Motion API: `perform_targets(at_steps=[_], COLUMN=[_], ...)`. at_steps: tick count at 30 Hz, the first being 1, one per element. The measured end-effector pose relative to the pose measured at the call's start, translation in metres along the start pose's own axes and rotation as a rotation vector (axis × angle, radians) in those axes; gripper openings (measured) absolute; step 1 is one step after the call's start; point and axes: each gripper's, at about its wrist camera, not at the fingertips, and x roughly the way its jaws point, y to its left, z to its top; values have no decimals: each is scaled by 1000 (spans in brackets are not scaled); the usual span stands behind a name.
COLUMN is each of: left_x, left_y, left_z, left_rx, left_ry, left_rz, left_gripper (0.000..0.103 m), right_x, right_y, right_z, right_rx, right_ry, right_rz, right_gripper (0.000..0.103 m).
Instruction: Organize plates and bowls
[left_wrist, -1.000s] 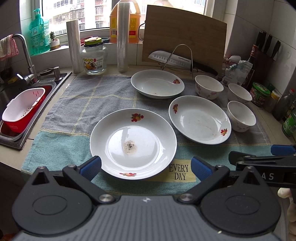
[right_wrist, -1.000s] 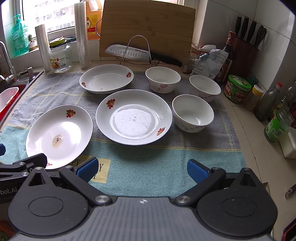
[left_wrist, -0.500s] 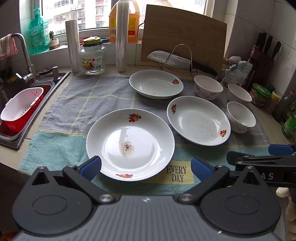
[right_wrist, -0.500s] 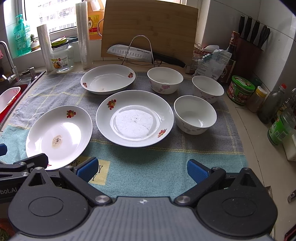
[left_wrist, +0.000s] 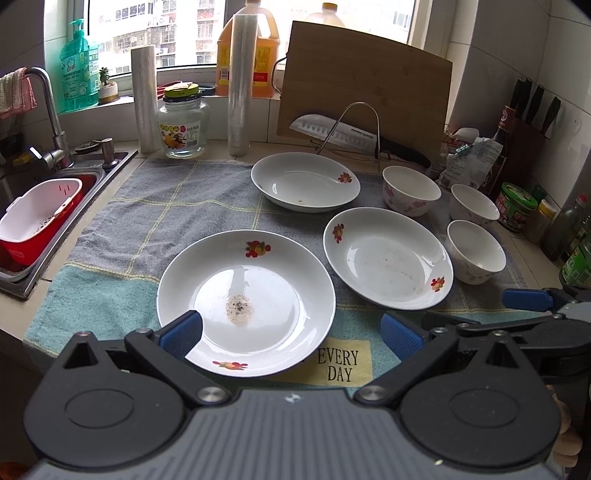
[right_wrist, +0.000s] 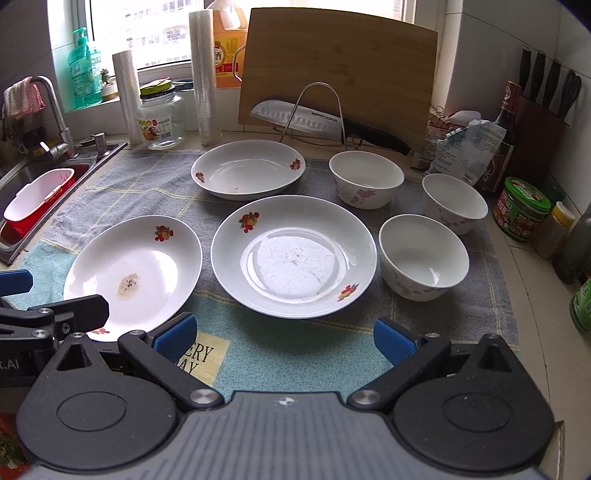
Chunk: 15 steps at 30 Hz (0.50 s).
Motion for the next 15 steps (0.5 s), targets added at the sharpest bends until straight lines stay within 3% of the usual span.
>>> perform_targets(at_steps=[15], left_x=[-3], left_y=[14], left_z=[-9], left_rx=[-116], left_ry=[1], left_rz=[137], left_gripper=[102], right_x=[34], right_y=[3], right_z=[-10], right_rx=[-168], right_ry=[2], right_rz=[254], right_gripper=[103])
